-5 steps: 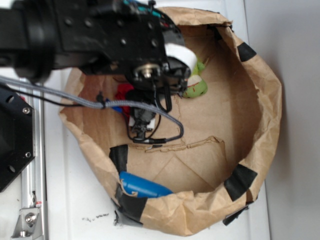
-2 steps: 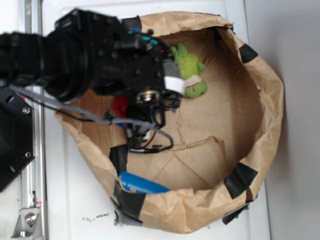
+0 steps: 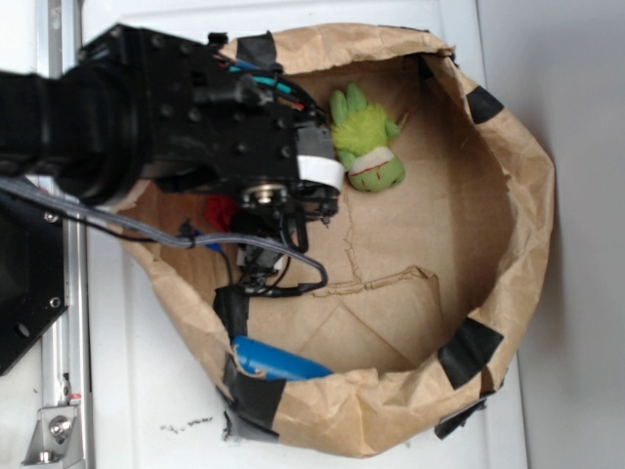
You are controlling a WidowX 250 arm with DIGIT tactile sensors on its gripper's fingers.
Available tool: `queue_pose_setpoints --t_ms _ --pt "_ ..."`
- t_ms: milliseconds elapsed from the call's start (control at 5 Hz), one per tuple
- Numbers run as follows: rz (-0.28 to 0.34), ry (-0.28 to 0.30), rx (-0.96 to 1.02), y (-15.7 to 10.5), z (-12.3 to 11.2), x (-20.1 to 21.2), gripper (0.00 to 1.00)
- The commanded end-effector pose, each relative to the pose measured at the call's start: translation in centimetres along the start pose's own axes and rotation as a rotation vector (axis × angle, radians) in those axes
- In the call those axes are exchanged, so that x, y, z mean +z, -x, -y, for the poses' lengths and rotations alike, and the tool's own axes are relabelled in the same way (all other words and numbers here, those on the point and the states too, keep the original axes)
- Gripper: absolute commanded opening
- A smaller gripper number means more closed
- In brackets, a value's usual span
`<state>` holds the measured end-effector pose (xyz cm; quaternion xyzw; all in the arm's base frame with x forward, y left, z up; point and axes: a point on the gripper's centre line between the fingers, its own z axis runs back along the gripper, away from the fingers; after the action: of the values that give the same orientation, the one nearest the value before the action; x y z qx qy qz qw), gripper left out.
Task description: Grab the red paper.
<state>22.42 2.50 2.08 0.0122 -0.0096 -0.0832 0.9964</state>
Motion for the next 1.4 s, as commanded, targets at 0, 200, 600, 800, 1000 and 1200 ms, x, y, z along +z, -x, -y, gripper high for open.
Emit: queue_pose_setpoints --t_ms 0,200,600,800,1000,1200 --pt "0.055 -0.018 0.009 0.2 0.1 2.9 0.0" --pt "0.097 -0.021 0.055 -0.4 -0.4 6.9 0.0" --pt "0.179 0.067 0.173 -4.5 -0.7 16.9 0.0" --pt "0.188 0.062 0.168 -5.2 -0.4 19.8 0.0" --pt "0.179 -0.002 0.201 -5.7 -0.2 19.9 0.0" --pt "0.157 -0.014 0.201 -5.7 0.3 20.0 0.0"
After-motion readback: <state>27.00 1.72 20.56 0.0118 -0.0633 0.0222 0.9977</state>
